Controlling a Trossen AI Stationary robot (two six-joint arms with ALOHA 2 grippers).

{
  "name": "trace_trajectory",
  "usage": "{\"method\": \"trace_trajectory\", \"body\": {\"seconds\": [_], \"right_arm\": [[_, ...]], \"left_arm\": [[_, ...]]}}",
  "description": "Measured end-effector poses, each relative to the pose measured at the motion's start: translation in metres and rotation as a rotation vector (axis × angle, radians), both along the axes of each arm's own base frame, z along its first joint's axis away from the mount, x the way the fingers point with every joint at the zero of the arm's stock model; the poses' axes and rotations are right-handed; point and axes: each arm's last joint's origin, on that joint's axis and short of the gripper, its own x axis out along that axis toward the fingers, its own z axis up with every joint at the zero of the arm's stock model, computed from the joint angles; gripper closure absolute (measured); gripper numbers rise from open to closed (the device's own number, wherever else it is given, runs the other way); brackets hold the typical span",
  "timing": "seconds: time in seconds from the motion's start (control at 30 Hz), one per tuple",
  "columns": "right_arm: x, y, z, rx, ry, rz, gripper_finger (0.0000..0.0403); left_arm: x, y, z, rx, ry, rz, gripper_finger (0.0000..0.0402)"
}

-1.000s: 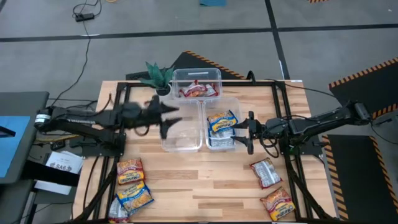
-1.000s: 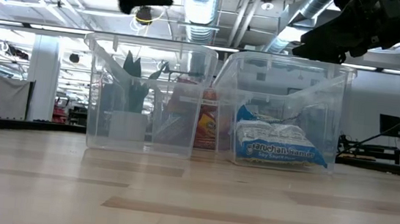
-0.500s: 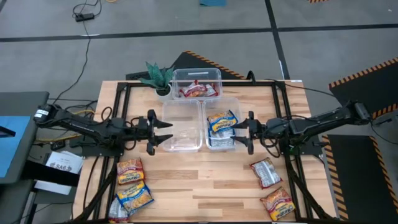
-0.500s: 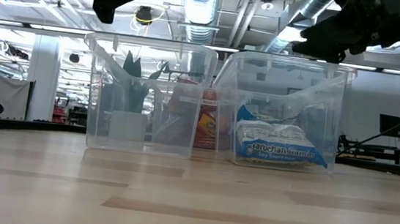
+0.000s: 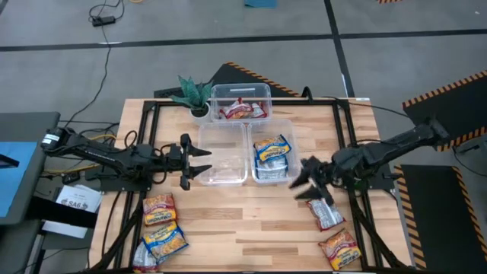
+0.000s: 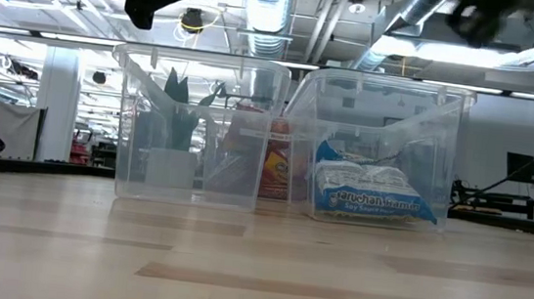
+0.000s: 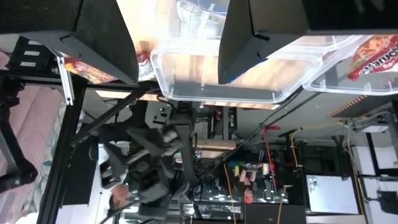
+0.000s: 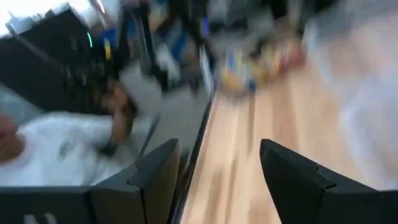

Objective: Sort Maruchan noodles
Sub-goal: Put the red noodle pack into the top transparent bin

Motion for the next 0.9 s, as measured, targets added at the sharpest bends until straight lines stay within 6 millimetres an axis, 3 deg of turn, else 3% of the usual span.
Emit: {"method": "trace_trajectory", "body": {"seconds": [0.23,0.47,0.67,0.9], "right_arm": [[-0.021,0.042,-0.011,0.063,0.647,-0.065,0.0154],[-0.035,0.072,-0.054,-0.004,1.079,-0.237,0.0154],[-0.028,0.080,-0.083,-0.189,1.194,-0.288,0.0154],[-0.019,0.085,-0.108,-0.284,1.271,-0.330,0.0154]], "left_arm": [[0.000,0.000,-0.001,-0.022,0.009,-0.003,0.0194],[0.000,0.000,-0.001,-0.024,0.011,-0.003,0.0194],[0.000,0.000,-0.001,-0.025,0.011,-0.003,0.0194],[0.000,0.000,-0.003,-0.023,0.024,-0.002,0.0194]]}}
